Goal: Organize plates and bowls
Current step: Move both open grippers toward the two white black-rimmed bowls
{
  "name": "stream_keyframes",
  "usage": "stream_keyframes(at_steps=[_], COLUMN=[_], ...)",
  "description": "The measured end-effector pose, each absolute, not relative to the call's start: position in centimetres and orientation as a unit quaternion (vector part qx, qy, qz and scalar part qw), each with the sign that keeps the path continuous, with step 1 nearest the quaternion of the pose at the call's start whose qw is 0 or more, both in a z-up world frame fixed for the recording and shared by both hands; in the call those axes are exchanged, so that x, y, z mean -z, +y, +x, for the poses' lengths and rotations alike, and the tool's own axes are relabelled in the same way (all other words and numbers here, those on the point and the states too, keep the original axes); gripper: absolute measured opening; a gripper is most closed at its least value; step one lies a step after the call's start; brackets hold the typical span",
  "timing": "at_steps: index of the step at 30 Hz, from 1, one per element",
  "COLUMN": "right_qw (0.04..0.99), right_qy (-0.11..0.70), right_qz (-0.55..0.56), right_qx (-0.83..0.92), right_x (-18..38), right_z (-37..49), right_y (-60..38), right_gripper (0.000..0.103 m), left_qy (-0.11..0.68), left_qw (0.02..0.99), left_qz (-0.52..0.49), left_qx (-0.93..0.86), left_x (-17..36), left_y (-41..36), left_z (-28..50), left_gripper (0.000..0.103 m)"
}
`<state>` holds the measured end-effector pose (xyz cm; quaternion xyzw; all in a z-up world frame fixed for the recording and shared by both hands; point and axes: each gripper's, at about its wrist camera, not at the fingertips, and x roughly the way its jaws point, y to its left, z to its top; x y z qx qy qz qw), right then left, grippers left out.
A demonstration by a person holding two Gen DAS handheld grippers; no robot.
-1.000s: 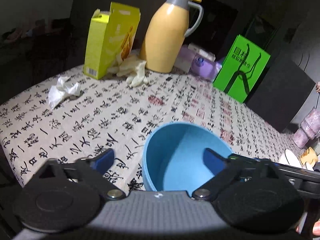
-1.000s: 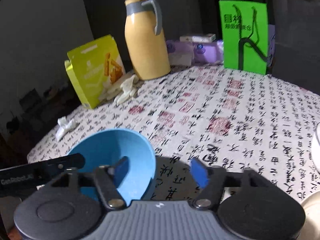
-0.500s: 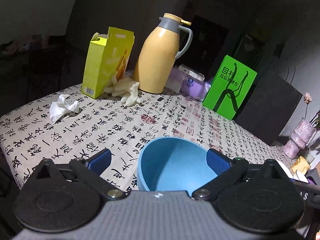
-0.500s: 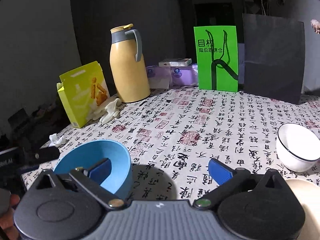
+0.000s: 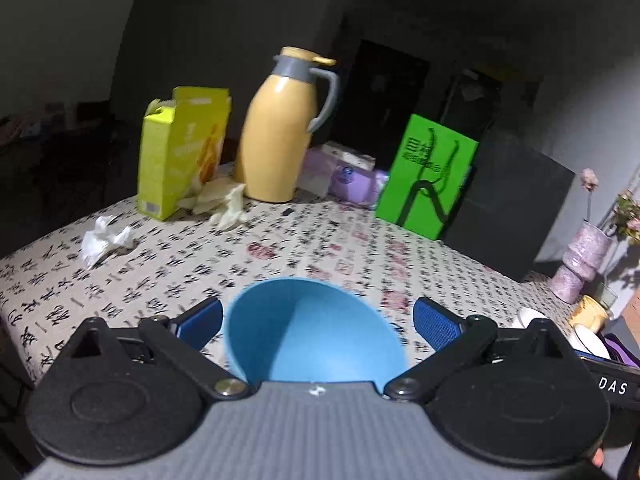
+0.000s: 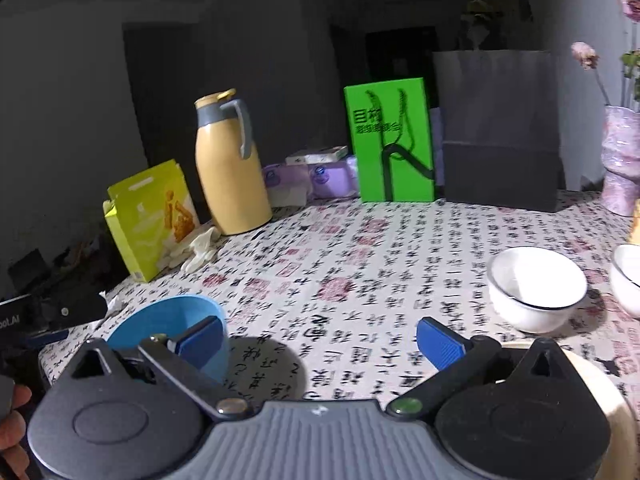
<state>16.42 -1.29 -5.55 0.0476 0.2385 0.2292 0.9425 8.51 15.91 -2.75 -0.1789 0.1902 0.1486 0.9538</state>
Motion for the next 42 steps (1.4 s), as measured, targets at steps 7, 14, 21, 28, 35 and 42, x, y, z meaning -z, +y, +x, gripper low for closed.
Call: stream_keyframes(at_steps=[7,14,21,28,35,42], right_qw=[0.951,0.959,0.962,0.960,0.959,0.957], right_qy=[0.232,0.222,0.224,0.234,0.241,0.248], right_qz=[0.050,0.058,0.066,0.075,0.091,0.098], right_qx=[-0.200,-0.164,-0.139,-0.130,-0.123,-0.113], right_x=[5.5,5.5,5.3,5.8,6.5,7.0], right_z=[15.6,14.7,14.4,14.5,14.9,15.5], right_y=[-4.8,-8.0,-10.3,-12.6,-14.5,-15.6], right_gripper=[0.103,0.103,0.103,0.103,0.103,0.103], left_qy=[0.188,0.187,0.188,0.200,0.203,0.214], left_qw=[0.958,0.962,0.964,0.965,0.967,0.966], left_qz=[-0.178,-0.169,-0.170,-0.156,-0.142,-0.133], left_qx=[-0.125,-0.100,-0.083,-0.067,-0.061,-0.055], left_x=[2.2,1.7,1.5,1.8,1.5,1.8], left_y=[12.9,9.8,6.9,4.1,2.4,1.2], left_z=[9.1,9.9,11.0,11.8,12.8,13.9], left_gripper=[0.103,0.103,0.103,0.103,0.103,0.103])
